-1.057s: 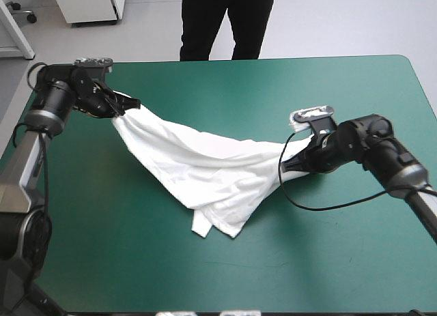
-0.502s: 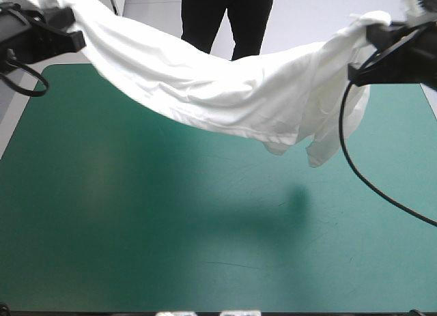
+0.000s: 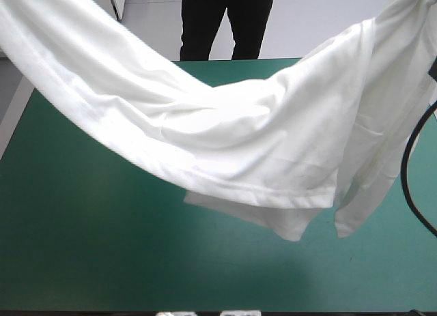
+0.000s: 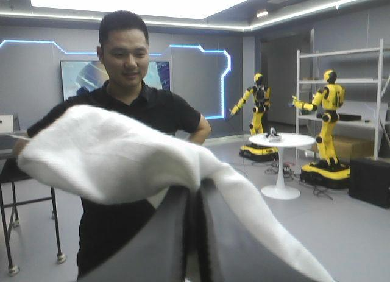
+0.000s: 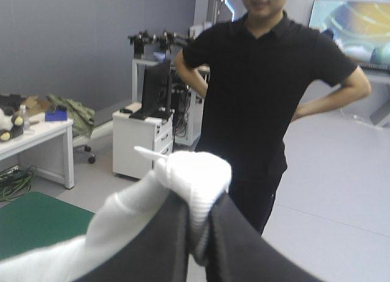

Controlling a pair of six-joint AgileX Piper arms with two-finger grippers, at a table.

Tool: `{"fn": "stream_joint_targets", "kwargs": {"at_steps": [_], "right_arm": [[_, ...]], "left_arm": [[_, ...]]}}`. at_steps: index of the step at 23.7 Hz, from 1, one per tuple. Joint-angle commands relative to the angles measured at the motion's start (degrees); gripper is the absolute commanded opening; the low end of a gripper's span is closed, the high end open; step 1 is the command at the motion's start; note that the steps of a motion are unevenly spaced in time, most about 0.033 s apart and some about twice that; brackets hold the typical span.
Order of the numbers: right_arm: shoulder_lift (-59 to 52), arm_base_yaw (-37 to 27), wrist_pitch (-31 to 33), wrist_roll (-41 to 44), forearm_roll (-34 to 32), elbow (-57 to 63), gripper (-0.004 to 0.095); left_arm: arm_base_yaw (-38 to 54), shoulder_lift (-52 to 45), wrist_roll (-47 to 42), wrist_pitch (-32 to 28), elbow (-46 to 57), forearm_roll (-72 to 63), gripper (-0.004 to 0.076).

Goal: Fold the cloth

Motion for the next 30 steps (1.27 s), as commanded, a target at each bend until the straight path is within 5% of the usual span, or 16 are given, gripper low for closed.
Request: {"fn": "stream_joint_targets", "kwargs": {"at_steps": [1,6,12,15,18,30], "right_arm": [[-0.6,0.1,-0.2,2.3,-0.8,0.8,-0.0017],[-5.8,0.1,-0.2,3.0,-1.3,10.3,-0.0017],[-13.1,0.1,-1.5,6.2,-4.2,36.7,-0.0017],[-13.3,0.1,-6.0,6.9,-4.2,47.7,-0.0017],[-9.3,0.1,-18.8,10.7,-7.2,63.4,-0.0017],[20.5,-3.4,-30.6,16.8,-9.8,65.7,-0.0017]], "left_arm": [[-0.1,-1.4,0.3,0.8,3.3,-0.4,-0.0009],[-6.8,-6.7,0.3,3.5,18.6,8.9,-0.0009],[-13.9,-11.1,-4.9,3.4,43.0,24.9,-0.0009],[-13.7,-9.4,-8.7,2.2,53.2,30.2,-0.0009],[-13.7,-3.4,-13.8,-3.6,66.2,35.2,-0.0009],[-5.0,19.4,-15.2,-14.4,69.4,35.0,-0.0009]]}}
